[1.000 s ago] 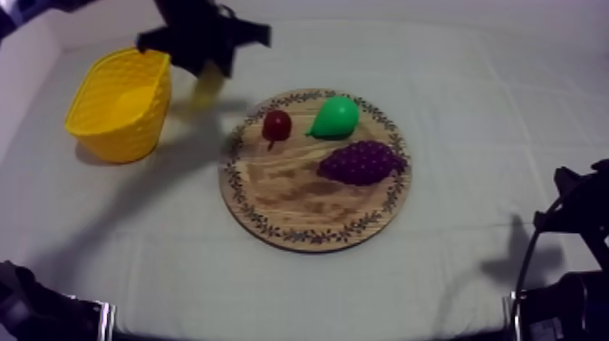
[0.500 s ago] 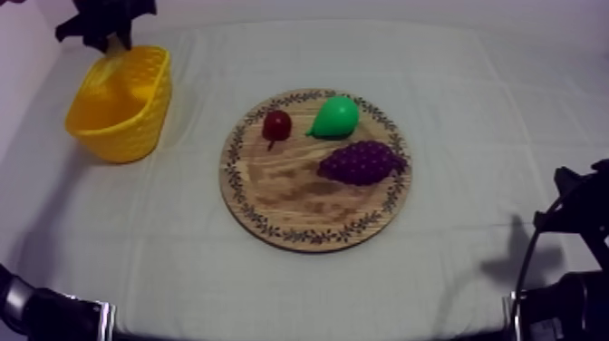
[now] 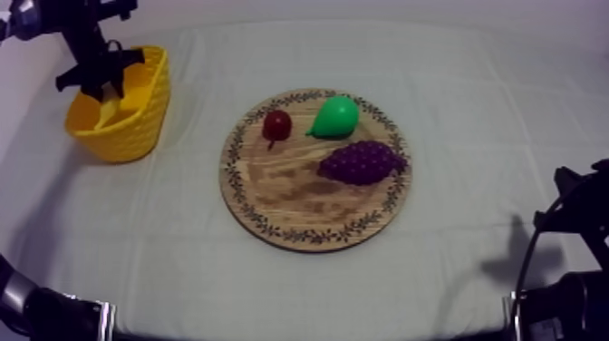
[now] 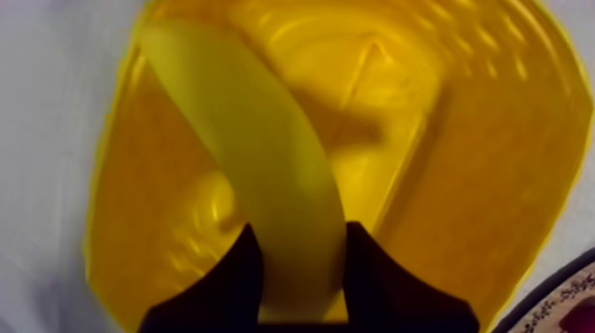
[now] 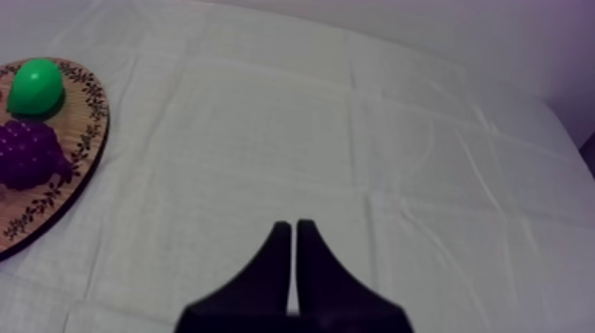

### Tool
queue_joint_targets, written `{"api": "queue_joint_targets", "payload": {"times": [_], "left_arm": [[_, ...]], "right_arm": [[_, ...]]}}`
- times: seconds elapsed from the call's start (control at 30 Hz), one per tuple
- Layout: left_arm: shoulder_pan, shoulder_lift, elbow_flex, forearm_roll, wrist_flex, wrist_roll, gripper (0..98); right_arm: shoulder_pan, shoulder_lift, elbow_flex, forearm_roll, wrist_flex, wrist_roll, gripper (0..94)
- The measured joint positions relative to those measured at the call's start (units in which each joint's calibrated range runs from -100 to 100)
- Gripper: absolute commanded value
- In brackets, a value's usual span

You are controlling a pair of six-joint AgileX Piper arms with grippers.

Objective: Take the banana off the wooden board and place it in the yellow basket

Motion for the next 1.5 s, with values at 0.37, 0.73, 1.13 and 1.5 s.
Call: {"api": "queue_joint_targets", "payload": {"times": [0.37,0.73,1.13,1.5], "left_arm": [[0.91,1.05,0.76,1.34,-3.63,0.04,38.0],[1.02,-1.00,1.66,1.60,-5.65,-1.57,37.6],[0.76,-3.95,5.50,4.01,-9.81,-3.35,41.2],[2.49,-12.38,13.27,4.78,-14.29,-4.91,1.3]], "right_arm": [[0.00,0.00,0.00,0.00,0.00,0.00,0.3],[0.00,0.00,0.00,0.00,0.00,0.00,0.3],[0.00,0.00,0.00,0.00,0.00,0.00,0.3],[0.00,0.00,0.00,0.00,0.02,0.00,0.3]]}}
